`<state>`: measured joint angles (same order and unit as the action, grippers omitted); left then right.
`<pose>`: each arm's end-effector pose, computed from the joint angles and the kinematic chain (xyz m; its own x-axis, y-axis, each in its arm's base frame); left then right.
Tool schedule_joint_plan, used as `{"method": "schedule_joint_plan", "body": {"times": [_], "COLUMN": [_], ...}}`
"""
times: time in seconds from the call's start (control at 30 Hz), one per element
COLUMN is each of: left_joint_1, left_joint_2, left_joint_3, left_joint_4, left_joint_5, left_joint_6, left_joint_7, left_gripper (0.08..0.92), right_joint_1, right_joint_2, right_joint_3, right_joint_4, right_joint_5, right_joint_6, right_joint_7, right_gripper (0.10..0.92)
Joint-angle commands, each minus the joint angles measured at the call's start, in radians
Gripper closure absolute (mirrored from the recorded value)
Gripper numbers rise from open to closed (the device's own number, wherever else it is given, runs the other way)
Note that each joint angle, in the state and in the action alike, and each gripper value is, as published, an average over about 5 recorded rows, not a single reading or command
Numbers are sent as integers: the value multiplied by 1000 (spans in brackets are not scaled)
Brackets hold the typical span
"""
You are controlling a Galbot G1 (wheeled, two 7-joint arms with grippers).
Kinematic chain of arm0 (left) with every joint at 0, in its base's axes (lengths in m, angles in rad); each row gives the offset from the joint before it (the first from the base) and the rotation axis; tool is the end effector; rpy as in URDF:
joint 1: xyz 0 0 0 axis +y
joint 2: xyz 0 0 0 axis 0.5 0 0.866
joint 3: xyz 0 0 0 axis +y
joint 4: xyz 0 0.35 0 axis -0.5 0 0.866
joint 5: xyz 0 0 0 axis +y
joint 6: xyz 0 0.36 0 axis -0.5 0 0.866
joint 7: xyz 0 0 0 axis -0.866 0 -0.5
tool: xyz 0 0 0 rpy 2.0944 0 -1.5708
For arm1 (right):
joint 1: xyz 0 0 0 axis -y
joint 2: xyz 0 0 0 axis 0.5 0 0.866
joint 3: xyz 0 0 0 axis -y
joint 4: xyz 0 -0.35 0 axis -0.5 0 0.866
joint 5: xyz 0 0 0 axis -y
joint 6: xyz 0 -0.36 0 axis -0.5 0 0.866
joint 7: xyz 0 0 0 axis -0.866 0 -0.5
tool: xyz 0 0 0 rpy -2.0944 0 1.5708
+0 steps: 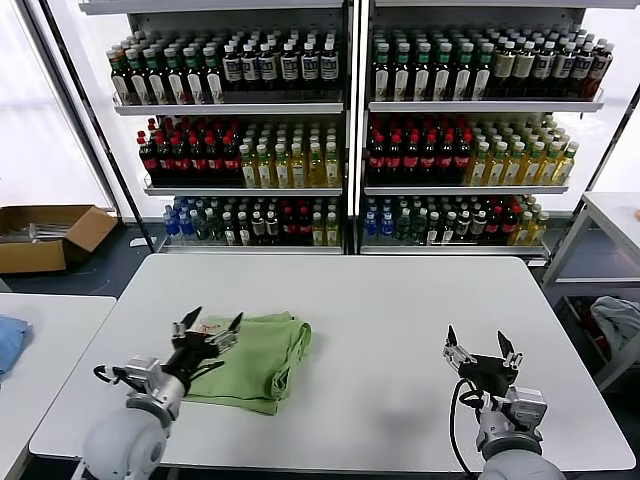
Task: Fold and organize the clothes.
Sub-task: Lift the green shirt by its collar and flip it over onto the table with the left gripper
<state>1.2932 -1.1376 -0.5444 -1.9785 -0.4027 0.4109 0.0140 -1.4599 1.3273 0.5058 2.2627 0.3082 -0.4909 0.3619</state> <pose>0.2754 0.0932 -0.2601 -0.9503 0.1482 0.2739 0.1603 0.9868 0.0221 0.2066 -0.0242 -0.2192 -0.9580 0.1519 0.2433 0.1556 0.9878 -0.0040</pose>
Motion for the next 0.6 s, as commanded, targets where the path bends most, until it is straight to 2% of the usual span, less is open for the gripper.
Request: {"method": "schedule_joint_plan", "body": {"times": [0.03,0.2,0.6], "left_joint_1": [-22,-20,19], "left_joint_2": [73,62,35], "left_joint_3": [-107,-84,-75], "left_joint_4": [251,244,113], "left_joint_5": [66,26,-111], "left_joint_6": [-1,16,61], "left_joint_7": [32,57,85], "left_gripper": [177,177,177], "right_joint_1": [19,14,-1], "right_joint_2": [-10,-9,5], "right_joint_3": [-16,-8,-29], "right_joint_4": [-11,-9,-13], "right_joint_5": [-1,-2,-29], "right_joint_6": [-1,-1,1], "right_joint_7": [0,1,0], "right_gripper": [203,203,203]}}
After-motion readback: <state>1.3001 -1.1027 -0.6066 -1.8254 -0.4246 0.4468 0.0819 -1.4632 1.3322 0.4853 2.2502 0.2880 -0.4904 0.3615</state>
